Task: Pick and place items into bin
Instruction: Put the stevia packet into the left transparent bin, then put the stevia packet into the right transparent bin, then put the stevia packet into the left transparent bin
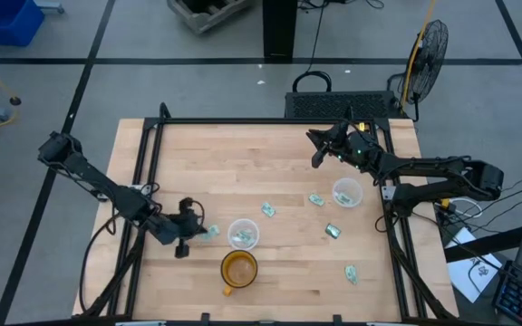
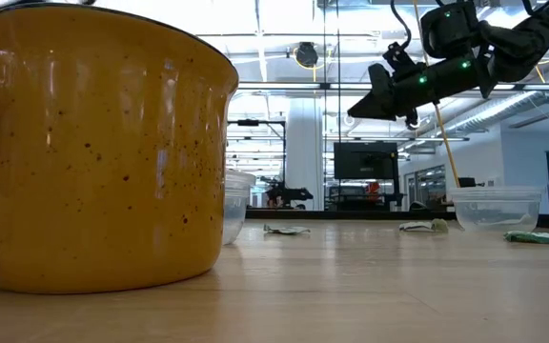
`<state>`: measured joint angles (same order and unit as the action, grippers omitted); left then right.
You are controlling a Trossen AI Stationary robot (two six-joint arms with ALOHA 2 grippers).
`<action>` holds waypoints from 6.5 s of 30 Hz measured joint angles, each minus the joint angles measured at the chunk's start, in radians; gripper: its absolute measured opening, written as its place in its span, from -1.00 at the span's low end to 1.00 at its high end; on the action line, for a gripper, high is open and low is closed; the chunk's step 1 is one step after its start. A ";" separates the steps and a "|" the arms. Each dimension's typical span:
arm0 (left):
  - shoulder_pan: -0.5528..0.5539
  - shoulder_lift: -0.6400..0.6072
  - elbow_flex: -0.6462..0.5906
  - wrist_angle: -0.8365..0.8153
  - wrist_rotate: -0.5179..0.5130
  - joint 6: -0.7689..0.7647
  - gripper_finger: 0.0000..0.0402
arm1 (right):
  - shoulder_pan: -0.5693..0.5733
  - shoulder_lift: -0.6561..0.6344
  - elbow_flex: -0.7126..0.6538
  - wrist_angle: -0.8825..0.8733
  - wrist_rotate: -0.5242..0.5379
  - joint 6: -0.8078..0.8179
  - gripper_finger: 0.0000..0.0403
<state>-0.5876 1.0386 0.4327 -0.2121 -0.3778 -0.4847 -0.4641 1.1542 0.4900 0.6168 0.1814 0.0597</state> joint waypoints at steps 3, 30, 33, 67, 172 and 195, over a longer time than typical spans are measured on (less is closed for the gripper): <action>0.065 0.000 0.040 -0.008 0.013 0.108 -0.99 | 0.000 0.000 0.000 0.013 0.000 0.000 -0.74; 0.462 0.352 0.071 0.526 0.493 0.479 -0.93 | 0.000 0.000 0.000 0.051 0.000 -0.045 -0.74; 0.462 0.352 0.071 0.533 0.493 0.476 -0.92 | 0.000 0.000 0.000 0.049 0.000 -0.045 -0.74; 0.485 0.350 0.071 0.693 0.331 0.601 -0.40 | 0.204 0.011 0.179 -0.447 -0.130 -0.120 -0.18; 0.586 0.349 0.071 0.647 0.213 0.505 -0.40 | 0.636 0.035 0.435 -1.810 0.216 0.562 -1.00; 0.586 0.349 0.071 0.651 0.229 0.506 -0.40 | 0.634 0.035 0.330 -1.657 0.275 0.505 -0.57</action>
<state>-0.0013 1.3880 0.5037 0.4385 -0.1490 0.0214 0.1696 1.1896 0.8200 -1.0406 0.4563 0.5645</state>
